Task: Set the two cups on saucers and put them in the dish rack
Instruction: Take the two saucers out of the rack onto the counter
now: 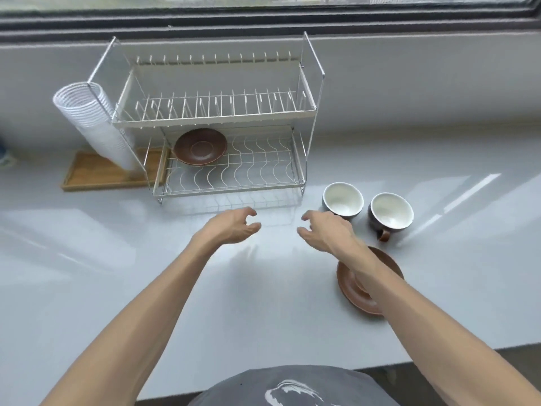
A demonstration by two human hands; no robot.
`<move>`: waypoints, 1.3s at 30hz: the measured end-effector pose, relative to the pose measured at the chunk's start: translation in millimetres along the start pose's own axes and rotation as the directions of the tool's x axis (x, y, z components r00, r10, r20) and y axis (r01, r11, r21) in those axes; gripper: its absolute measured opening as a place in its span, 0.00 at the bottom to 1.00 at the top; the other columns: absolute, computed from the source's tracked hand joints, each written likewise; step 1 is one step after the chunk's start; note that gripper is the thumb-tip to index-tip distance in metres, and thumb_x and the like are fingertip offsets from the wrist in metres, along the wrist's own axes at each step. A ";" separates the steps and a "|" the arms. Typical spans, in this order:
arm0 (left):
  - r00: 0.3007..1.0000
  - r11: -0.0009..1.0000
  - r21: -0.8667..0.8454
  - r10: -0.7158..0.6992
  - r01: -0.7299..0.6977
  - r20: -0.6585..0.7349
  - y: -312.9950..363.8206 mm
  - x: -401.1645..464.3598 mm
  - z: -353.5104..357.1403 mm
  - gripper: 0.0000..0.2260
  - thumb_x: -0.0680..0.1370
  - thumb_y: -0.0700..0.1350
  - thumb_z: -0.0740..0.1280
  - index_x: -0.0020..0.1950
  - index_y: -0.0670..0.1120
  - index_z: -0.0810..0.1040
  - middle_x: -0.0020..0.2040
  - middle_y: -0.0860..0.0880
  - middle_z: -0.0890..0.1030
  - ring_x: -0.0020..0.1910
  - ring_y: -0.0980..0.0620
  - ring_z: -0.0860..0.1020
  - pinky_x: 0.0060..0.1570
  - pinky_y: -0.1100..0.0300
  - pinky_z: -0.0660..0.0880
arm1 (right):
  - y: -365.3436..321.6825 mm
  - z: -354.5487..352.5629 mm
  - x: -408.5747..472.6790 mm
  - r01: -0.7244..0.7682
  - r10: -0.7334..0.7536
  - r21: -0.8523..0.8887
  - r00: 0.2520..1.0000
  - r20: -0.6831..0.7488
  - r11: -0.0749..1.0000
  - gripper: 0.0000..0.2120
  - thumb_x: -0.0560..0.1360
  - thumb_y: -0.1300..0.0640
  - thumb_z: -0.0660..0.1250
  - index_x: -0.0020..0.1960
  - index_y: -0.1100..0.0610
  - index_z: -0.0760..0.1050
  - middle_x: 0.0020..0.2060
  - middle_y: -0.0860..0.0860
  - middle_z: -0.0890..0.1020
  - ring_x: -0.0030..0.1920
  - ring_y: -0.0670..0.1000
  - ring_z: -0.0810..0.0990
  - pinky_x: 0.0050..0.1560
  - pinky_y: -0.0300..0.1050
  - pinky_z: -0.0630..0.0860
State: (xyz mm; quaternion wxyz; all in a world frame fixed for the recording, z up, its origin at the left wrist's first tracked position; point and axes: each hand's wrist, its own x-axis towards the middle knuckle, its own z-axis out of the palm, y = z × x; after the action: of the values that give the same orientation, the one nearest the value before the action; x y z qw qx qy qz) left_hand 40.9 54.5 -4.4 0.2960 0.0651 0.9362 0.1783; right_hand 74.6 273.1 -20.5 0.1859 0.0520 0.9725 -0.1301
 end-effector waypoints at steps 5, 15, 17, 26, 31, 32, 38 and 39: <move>0.987 0.992 0.092 -0.073 0.087 -0.142 -52.1 2.7 -51.3 0.24 0.82 0.58 0.59 0.77 0.52 0.67 0.73 0.45 0.75 0.72 0.43 0.72 0.68 0.50 0.70 | -73.7 -10.7 34.3 0.146 -0.152 -0.060 0.982 -0.112 0.988 0.19 0.80 0.49 0.59 0.69 0.53 0.74 0.59 0.53 0.84 0.62 0.60 0.80 0.54 0.50 0.73; 0.906 0.981 0.054 -0.150 0.186 -0.396 -103.3 33.8 -99.6 0.21 0.81 0.57 0.60 0.71 0.49 0.72 0.66 0.42 0.78 0.66 0.39 0.76 0.56 0.49 0.71 | -162.0 -8.0 83.7 0.346 -0.325 -0.010 0.872 -0.366 0.938 0.17 0.82 0.52 0.59 0.68 0.54 0.74 0.62 0.53 0.80 0.61 0.59 0.79 0.51 0.53 0.76; 0.881 0.987 0.006 -0.141 0.161 -0.451 -106.2 46.0 -101.9 0.23 0.80 0.56 0.61 0.74 0.50 0.69 0.67 0.41 0.77 0.67 0.38 0.75 0.59 0.47 0.72 | -167.7 -6.9 97.6 0.365 -0.343 -0.018 0.854 -0.392 0.931 0.18 0.82 0.51 0.60 0.70 0.53 0.73 0.63 0.52 0.79 0.62 0.57 0.78 0.52 0.53 0.77; 0.828 0.962 -0.241 -0.238 0.129 -0.508 -119.6 111.5 -117.6 0.25 0.80 0.54 0.61 0.75 0.46 0.68 0.68 0.39 0.76 0.66 0.36 0.75 0.61 0.46 0.72 | -189.8 -4.9 169.4 0.357 -0.346 -0.035 0.869 -0.354 0.933 0.22 0.82 0.51 0.62 0.74 0.56 0.69 0.70 0.56 0.73 0.68 0.58 0.73 0.63 0.54 0.76; 0.814 0.945 -0.260 -0.305 0.197 -0.495 -135.3 144.3 -124.3 0.21 0.81 0.54 0.61 0.58 0.37 0.77 0.59 0.35 0.80 0.58 0.33 0.78 0.52 0.48 0.73 | -206.2 -6.8 205.6 0.323 -0.314 -0.035 0.883 -0.349 0.946 0.19 0.82 0.49 0.61 0.69 0.58 0.73 0.66 0.59 0.77 0.63 0.62 0.78 0.57 0.54 0.76; 0.812 0.942 -0.271 -0.313 0.199 -0.492 -137.9 149.1 -124.3 0.20 0.81 0.54 0.61 0.58 0.38 0.77 0.59 0.35 0.80 0.58 0.33 0.79 0.52 0.48 0.74 | -208.8 -7.5 211.7 0.330 -0.316 -0.021 0.883 -0.348 0.944 0.20 0.82 0.49 0.61 0.71 0.57 0.72 0.68 0.58 0.75 0.65 0.61 0.77 0.58 0.54 0.76; 0.783 0.900 -0.414 -0.356 0.140 -0.509 -148.4 171.0 -120.1 0.21 0.79 0.55 0.61 0.68 0.46 0.72 0.62 0.37 0.80 0.60 0.31 0.78 0.54 0.48 0.73 | -217.8 -3.3 246.7 0.268 -0.245 0.042 0.925 -0.289 0.962 0.19 0.83 0.51 0.58 0.70 0.60 0.70 0.64 0.62 0.75 0.63 0.64 0.76 0.55 0.54 0.75; 0.784 0.891 -0.432 -0.366 0.140 -0.502 -149.5 173.7 -120.2 0.22 0.79 0.56 0.61 0.68 0.46 0.71 0.63 0.37 0.80 0.61 0.31 0.78 0.55 0.48 0.73 | -219.7 -2.9 251.4 0.256 -0.236 0.045 0.938 -0.254 0.966 0.20 0.84 0.50 0.57 0.69 0.61 0.70 0.64 0.63 0.76 0.63 0.65 0.76 0.56 0.54 0.75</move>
State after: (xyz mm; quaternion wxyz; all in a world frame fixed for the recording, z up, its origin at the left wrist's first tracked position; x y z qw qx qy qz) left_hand -172.6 -80.3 -60.8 0.0304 -0.1771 0.9298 0.3212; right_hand -191.9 76.0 -60.8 0.0440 -0.0472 0.9811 -0.1822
